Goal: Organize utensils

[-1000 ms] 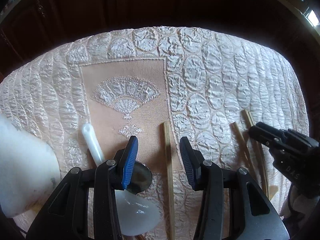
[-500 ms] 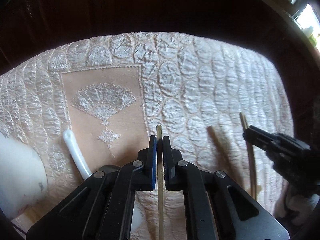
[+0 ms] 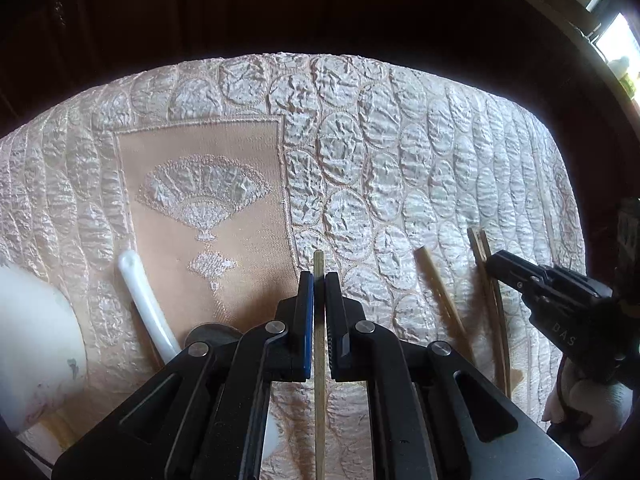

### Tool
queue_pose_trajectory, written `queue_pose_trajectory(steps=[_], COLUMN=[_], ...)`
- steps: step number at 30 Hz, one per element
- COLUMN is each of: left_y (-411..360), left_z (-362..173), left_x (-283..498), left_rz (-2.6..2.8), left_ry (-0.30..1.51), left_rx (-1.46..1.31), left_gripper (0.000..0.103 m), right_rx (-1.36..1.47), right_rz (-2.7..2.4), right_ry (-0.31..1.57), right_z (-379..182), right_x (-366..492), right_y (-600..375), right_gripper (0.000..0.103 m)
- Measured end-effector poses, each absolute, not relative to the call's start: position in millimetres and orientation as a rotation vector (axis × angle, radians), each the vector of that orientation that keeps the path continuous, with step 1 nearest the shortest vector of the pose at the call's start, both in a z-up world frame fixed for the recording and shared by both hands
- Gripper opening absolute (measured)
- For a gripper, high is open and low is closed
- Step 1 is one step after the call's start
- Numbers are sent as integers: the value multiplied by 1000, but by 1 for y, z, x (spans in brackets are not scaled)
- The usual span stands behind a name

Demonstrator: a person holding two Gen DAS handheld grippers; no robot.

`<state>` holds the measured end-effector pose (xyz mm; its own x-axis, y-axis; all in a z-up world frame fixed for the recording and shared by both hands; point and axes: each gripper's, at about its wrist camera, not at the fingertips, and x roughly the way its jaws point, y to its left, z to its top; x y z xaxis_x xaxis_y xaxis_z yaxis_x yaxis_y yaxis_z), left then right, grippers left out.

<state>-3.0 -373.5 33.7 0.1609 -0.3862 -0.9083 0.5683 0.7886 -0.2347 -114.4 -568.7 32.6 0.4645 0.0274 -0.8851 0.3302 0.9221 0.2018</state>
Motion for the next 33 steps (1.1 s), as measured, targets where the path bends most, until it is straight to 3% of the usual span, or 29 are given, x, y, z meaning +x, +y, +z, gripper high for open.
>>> queue_pose_trajectory(steps=[17,26,33], left_y=[-401,-372,-355], left_z=[19,66,93], left_x=[7,-16,-31], left_rz=[-680,-761,-785], left_ry=[1227,1173,1131], left_rx=[273,173,141], left_gripper=[7,4,4], right_rx=[476,456,457], right_rz=[-96,-69,-34], right_ry=[1085,979,1013], right_z=[35,75,67], right_x=[-97,-139,-136], right_y=[-576,-564,-533], right_gripper=[11,10,10])
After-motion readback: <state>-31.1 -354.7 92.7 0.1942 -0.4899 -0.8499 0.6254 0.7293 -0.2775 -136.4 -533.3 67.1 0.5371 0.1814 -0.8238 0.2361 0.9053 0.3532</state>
